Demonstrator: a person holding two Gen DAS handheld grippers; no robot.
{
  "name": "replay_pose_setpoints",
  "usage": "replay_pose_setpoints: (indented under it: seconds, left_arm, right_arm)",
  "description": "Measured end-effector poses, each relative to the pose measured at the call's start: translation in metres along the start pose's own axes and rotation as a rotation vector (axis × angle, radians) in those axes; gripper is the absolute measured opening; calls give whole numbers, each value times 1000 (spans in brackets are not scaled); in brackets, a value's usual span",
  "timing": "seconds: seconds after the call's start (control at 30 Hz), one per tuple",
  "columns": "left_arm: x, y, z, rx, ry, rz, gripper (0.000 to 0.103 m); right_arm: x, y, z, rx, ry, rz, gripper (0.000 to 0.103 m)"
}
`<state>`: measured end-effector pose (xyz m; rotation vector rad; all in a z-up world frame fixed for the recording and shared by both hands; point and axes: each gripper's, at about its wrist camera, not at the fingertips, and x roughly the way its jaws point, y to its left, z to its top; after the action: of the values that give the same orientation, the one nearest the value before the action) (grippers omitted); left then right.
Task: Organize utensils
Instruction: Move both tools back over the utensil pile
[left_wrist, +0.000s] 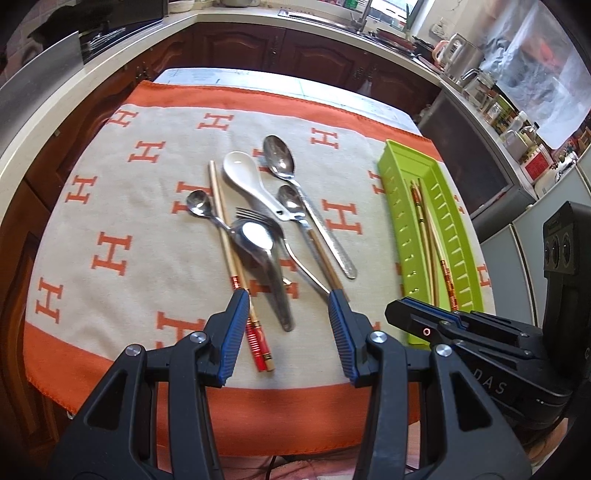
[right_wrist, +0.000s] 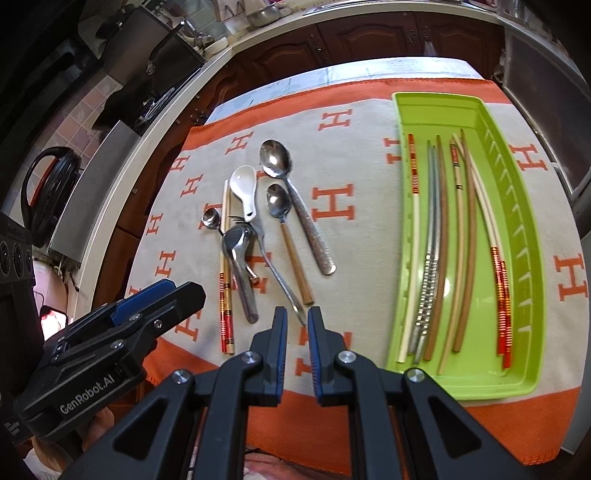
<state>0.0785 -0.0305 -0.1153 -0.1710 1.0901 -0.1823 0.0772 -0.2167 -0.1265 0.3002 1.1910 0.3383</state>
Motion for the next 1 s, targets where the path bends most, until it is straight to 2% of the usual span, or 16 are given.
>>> replay_pose_setpoints:
  seconds: [0.67,1.0]
  left_arm:
    - [18,46,9,-71,19,43,41]
    - [45,72,15,-98,69,30,41]
  right_arm:
    - [22,15,12,-22,35,-6,11]
    - [40,11,30,-27,52,-20,11]
